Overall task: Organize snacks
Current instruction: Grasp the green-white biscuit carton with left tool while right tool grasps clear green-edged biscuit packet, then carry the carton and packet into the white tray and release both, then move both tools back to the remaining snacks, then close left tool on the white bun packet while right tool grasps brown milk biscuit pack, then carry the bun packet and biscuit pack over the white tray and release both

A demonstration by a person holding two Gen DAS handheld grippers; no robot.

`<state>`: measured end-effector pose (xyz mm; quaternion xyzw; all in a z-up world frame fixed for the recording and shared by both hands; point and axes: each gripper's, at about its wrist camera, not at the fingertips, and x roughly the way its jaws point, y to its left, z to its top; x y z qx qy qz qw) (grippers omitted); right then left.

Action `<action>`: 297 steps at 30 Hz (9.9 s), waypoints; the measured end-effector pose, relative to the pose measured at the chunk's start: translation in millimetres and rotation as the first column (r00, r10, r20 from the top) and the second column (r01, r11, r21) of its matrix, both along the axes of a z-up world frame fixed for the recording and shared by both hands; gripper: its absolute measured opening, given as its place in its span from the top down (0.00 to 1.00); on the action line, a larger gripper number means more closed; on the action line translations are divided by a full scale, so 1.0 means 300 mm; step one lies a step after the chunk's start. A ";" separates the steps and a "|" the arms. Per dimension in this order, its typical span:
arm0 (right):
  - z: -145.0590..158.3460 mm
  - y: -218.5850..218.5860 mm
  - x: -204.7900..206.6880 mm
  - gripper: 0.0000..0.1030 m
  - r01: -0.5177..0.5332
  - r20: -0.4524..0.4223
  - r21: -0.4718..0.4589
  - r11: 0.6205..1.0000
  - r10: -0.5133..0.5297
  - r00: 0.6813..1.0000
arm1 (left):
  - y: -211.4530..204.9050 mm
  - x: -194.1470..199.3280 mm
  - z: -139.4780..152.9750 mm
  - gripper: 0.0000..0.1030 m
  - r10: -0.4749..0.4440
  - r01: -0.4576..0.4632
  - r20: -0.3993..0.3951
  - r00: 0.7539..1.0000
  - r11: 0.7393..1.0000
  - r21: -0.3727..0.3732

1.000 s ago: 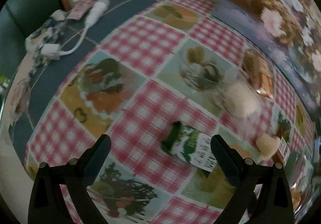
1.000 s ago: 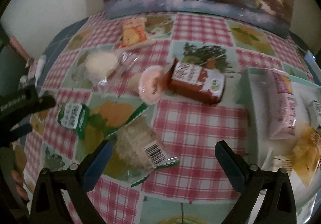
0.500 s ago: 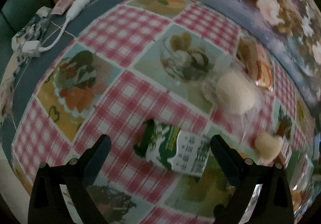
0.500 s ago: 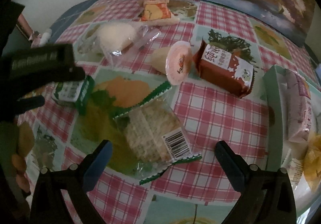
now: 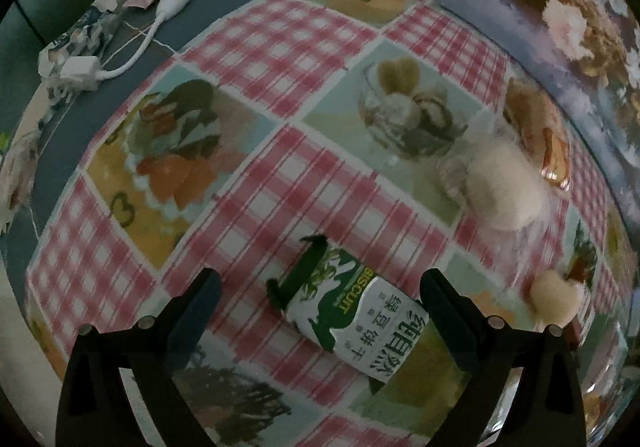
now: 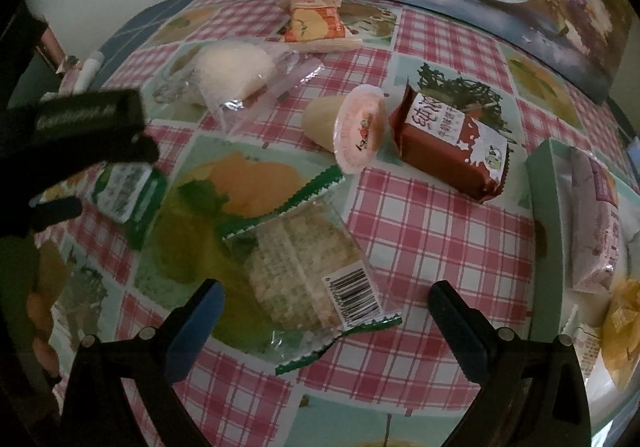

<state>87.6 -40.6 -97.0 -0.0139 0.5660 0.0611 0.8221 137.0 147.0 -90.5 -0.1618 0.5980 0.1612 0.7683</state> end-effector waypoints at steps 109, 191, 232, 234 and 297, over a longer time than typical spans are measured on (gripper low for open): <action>0.171 -1.066 -0.292 0.40 0.728 -0.037 0.123 0.674 -0.730 0.682 | -1.159 -0.331 0.222 0.36 -0.772 0.777 0.096 0.629 0.630 -0.023; 0.376 -0.480 0.053 0.00 0.218 0.362 0.288 0.932 -0.317 0.877 | -0.241 0.067 0.246 0.02 -0.088 0.074 0.191 0.978 0.994 0.079; 0.086 -0.291 0.264 0.15 0.206 0.122 0.132 0.970 -0.222 0.967 | -0.219 0.305 0.017 0.02 -0.075 0.080 0.092 0.993 0.995 -0.055; 0.084 -0.289 0.263 0.16 0.204 0.117 0.132 0.970 -0.220 0.968 | -0.207 0.303 0.011 0.02 -0.073 0.078 0.079 0.994 0.995 -0.063; 0.344 -0.443 -0.052 0.33 0.316 0.195 0.216 0.924 -0.358 0.913 | -0.313 0.048 0.363 0.46 -0.190 0.188 0.238 0.953 0.982 0.032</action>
